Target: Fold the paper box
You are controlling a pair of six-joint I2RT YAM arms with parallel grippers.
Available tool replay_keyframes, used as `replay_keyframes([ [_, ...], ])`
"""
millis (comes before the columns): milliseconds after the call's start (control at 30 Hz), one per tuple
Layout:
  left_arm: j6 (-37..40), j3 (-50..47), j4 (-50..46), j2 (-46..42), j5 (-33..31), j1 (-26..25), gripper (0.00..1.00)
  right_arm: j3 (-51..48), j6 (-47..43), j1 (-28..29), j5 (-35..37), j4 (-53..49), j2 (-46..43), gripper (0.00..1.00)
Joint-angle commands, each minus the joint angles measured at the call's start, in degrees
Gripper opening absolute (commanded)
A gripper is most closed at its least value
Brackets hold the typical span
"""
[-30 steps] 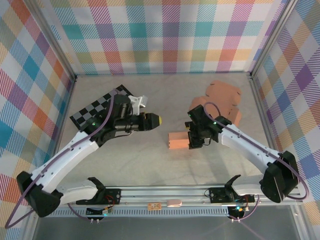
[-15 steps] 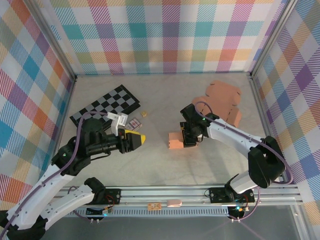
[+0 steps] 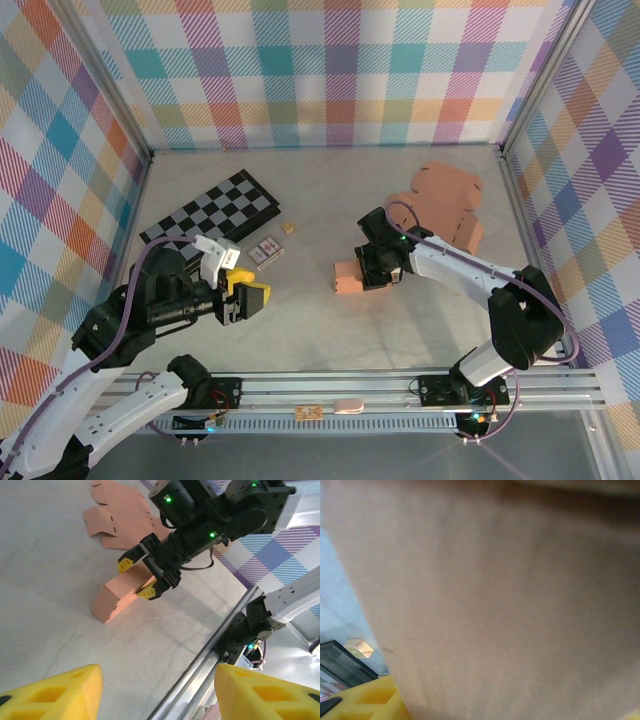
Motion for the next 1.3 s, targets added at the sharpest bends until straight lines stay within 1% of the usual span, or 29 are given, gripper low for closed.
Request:
replay_keyframes([
  [0, 1.8, 1.2, -1.1, -0.4, -2.4, 0.0, 0.60, -0.3, -2.2, 0.3, -0.4, -0.2, 0.3, 0.53],
  [200, 1.9, 1.4, -1.3, -0.4, -3.6, 0.0, 0.61, -0.2, -5.7, 0.3, 1.0, 3.2, -0.6, 0.49],
  [333, 0.9, 1.1, -0.3, -0.3, -4.4, 0.0, 0.61, -0.1, -8.2, 0.3, 1.6, 9.1, -0.2, 0.47],
  [467, -0.3, 1.3, 0.2, -0.3, -4.9, 0.0, 0.61, -0.3, -11.7, 0.0, 3.2, 20.9, 1.2, 0.46],
  [600, -1.2, 1.9, -0.2, -0.4, -6.5, 0.0, 0.61, 2.7, -17.4, -1.5, 3.2, 31.3, 5.7, 0.45],
  [667, -1.8, 2.1, -0.1, -0.5, -7.7, 0.0, 0.61, 2.7, -20.1, -2.3, 2.6, 39.8, 8.8, 0.45],
  [833, -4.1, 2.7, 2.6, -0.5, -9.5, 0.0, 0.61, 3.3, -25.0, -5.5, -2.0, 63.5, 19.2, 0.45],
  [933, -5.3, 3.2, 3.7, -0.5, -10.4, 0.0, 0.61, 4.3, -25.4, -6.5, -2.9, 72.8, 24.4, 0.47],
  [1067, -6.1, 4.2, 3.9, -0.5, -11.5, -0.1, 0.62, 6.9, -25.6, -6.8, -5.0, 78.2, 29.6, 0.50],
  [1133, -6.3, 4.5, 3.7, -0.5, -11.7, 0.0, 0.62, 8.3, -24.9, -6.6, -6.0, 78.7, 31.9, 0.51],
  [1267, -6.5, 4.6, 3.9, -0.5, -12.0, 0.0, 0.63, 8.3, -22.9, -6.2, -5.0, 78.7, 34.2, 0.54],
])
